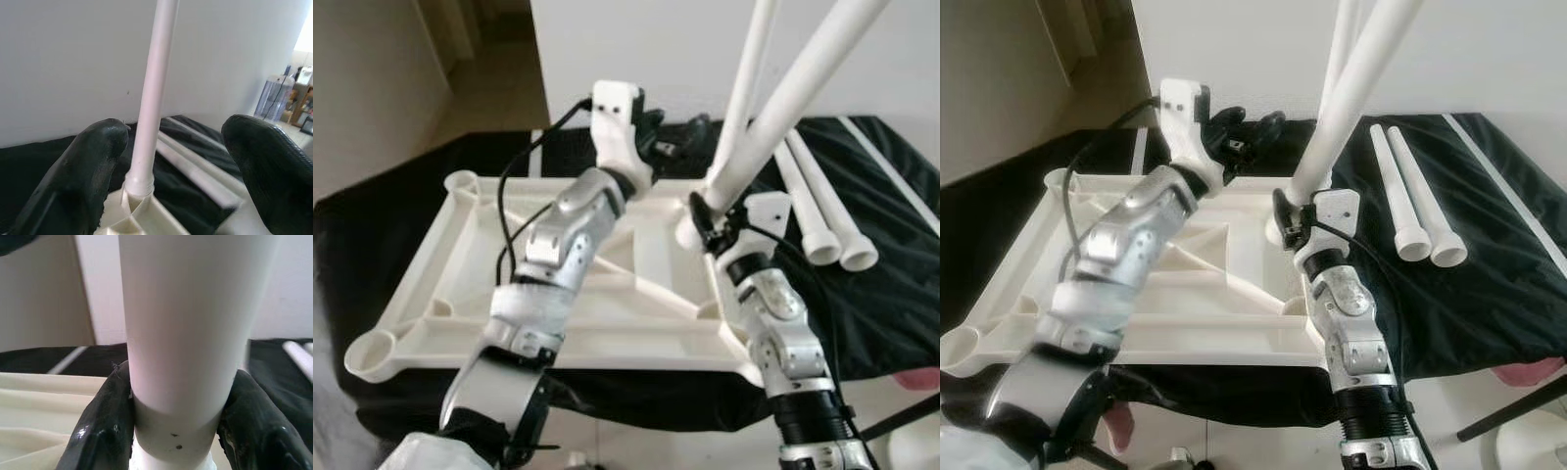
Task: Building children table
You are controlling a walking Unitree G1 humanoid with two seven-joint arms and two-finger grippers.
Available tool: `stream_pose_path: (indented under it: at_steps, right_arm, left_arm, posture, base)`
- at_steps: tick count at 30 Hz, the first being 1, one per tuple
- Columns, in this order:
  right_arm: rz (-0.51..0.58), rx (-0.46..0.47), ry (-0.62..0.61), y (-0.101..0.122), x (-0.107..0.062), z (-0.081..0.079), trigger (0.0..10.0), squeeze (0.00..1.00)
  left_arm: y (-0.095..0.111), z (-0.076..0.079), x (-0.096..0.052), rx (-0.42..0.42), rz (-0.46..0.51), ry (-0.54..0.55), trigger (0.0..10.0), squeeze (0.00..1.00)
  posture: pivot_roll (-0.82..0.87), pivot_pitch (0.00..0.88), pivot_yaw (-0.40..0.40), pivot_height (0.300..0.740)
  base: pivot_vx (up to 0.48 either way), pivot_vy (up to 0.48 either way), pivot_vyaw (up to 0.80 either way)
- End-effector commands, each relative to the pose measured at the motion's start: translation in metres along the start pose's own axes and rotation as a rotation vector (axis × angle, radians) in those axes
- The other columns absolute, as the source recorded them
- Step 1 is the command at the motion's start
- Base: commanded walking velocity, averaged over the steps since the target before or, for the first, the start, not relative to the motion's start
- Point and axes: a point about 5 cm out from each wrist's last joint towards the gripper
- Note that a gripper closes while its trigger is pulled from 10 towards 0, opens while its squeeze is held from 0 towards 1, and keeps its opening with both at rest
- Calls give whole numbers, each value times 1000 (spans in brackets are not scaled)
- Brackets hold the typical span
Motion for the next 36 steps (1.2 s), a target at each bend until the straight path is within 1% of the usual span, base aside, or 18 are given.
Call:
stream_pose_path:
  at_steps: [1, 7, 9, 10, 14, 15, 17, 19, 22, 24, 26, 27, 28, 29, 31, 33, 35, 36]
  right_arm:
    - [26, -5, -6, 8, 2, 0, 10000, 0]
    - [13, -3, -12, 8, 1, 0, 10000, 0]
    - [10, -12, -16, 9, 1, -1, 10000, 0]
    - [12, -14, -17, 10, 0, -1, 10000, 0]
    - [-12, -27, -50, 6, 0, 4, 10000, 0]
    - [-12, -27, -50, 6, 0, 4, 10000, 0]
    - [-21, -27, -66, 4, 0, 7, 10000, 0]
    - [-25, -25, -72, 4, -1, 7, 10000, 0]
    - [-43, -31, -94, 3, -2, 9, 10000, 0]
    - [-47, -33, -98, 3, -3, 10, 10000, 0]
    - [-60, -41, -97, 0, -4, 10, 10000, 0]
    - [-60, -41, -97, 0, -4, 10, 10000, 0]
    - [-59, -43, -92, 0, -4, 9, 10000, 0]
    - [-60, -46, -92, 0, -4, 9, 10000, 0]
    - [-61, -48, -95, 0, -3, 9, 10000, 0]
    - [-62, -49, -94, 0, -3, 9, 10000, 0]
    - [-62, -49, -94, 0, -3, 9, 10000, 0]
    - [-63, -49, -94, -1, -3, 9, 10000, 0]
  left_arm:
    - [4, 10, -3, 35, 30, -157, 10000, 0]
    - [-10, 18, -17, 95, -14, -190, 10000, 0]
    - [-24, 27, -28, 139, -50, -229, 10000, 0]
    - [-28, 29, -31, 148, -58, -239, 10000, 0]
    - [-39, 36, -42, 78, -58, -229, 10000, 0]
    - [-39, 36, -42, 78, -58, -229, 10000, 0]
    - [-47, 38, -49, 75, -83, -232, 10000, 0]
    - [-49, 40, -52, 73, -90, -236, 10000, 0]
    - [-50, 49, -65, 39, -89, -309, 10000, 0]
    - [-50, 52, -68, 32, -91, -328, 10000, 0]
    - [-59, 61, -83, 57, -148, -452, 10000, 0]
    - [-59, 61, -83, 57, -148, -452, 10000, 0]
    - [-68, 63, -90, 99, -189, -497, 10000, 0]
    - [-73, 64, -94, 115, -215, -522, 10000, 0]
    - [-80, 65, -99, 140, -250, -547, 10000, 0]
    - [-84, 65, -102, 154, -275, -558, 10000, 0]
    - [-84, 65, -102, 154, -275, -558, 10000, 0]
    - [-88, 65, -104, 172, -299, -568, 10000, 0]
  posture:
    - [-10, 0, 7, 740]
    - [-8, 0, 6, 740]
    - [-8, 0, 2, 740]
    - [-8, 0, 2, 740]
    - [-9, 0, -2, 740]
    - [-9, 0, -2, 740]
    - [-8, 0, -5, 740]
    - [-9, 0, -5, 740]
    - [-5, 6, -6, 740]
    - [-2, 7, -10, 740]
    - [-1, 7, -12, 740]
    - [-1, 7, -12, 740]
    - [-1, 7, -12, 740]
    - [-1, 6, -12, 740]
    - [-1, 5, -11, 740]
    - [-1, 4, -10, 740]
    - [-1, 4, -10, 740]
    - [-1, 2, -9, 740]
  base:
    - [0, 0, 0]
    - [0, 0, 0]
    - [0, 0, 0]
    - [0, 0, 0]
    - [0, 0, 0]
    - [0, 0, 0]
    - [0, 0, 0]
    - [0, 0, 0]
    - [0, 0, 0]
    - [0, 0, 0]
    - [0, 0, 0]
    - [0, 0, 0]
    - [0, 0, 0]
    - [0, 0, 0]
    - [0, 0, 0]
    - [0, 0, 0]
    - [0, 0, 0]
    - [0, 0, 0]
Point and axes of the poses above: a point about 5 cm out from each wrist's last joint towards the gripper, its own x axis pointing out of the wrist towards the gripper, its own y axis along the axis of the wrist's last joint, z = x × y, and after that the axes turned 8 degrees about x, right-handed
